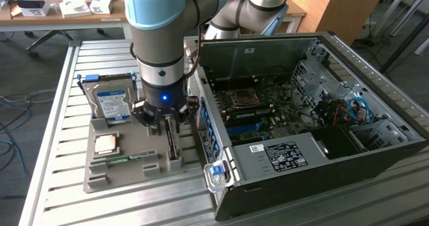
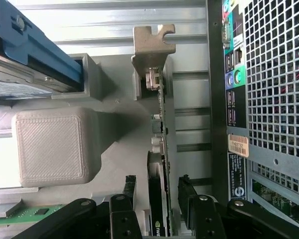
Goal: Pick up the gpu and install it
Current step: 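Pick up the gpu and move the gpu toward the slot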
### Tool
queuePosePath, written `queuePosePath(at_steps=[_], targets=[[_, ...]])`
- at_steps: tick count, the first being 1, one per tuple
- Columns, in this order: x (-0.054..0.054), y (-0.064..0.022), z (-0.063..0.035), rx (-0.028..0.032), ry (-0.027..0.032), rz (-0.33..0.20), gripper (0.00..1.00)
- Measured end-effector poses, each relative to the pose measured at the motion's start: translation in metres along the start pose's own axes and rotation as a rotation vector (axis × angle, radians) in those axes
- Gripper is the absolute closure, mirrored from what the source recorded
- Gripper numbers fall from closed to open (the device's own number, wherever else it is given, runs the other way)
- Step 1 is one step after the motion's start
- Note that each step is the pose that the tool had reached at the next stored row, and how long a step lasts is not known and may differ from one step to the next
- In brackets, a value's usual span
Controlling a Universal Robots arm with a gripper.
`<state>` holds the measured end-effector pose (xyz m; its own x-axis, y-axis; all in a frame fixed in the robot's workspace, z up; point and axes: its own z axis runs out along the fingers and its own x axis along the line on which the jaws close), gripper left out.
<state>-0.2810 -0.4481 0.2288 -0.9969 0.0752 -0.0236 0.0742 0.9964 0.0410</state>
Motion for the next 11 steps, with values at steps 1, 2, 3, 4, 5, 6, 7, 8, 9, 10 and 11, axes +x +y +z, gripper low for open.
queuePosePath(at_steps=[1,2,3,4,5,6,7,8,9,10,11], targets=[[0.0002,0.0000,0.0001,0.0000,-0.0001,0.000,0.53],[0.0003,0.0000,0.0000,0.0000,0.0000,0.000,0.53],[0.0005,0.0000,0.0000,0.0001,0.0000,0.000,0.53],[0.0005,0.0000,0.0000,0.0001,0.0000,0.000,0.53],[0.0005,0.0000,0.0000,0.0001,0.0001,0.000,0.53],[0.0005,-0.0001,0.0000,0.0001,0.0001,0.000,0.53],[0.0005,0.0000,0.0000,0.0001,0.0000,0.000,0.53],[0.0005,-0.0001,0.0000,0.0001,0.0000,0.000,0.53],[0.0005,0.0000,0.0000,0.0001,0.0000,0.000,0.53],[0.0005,-0.0001,0.0000,0.0001,0.0001,0.000,0.53],[0.0005,0.0000,0.0000,0.0001,0.0000,0.000,0.53]])
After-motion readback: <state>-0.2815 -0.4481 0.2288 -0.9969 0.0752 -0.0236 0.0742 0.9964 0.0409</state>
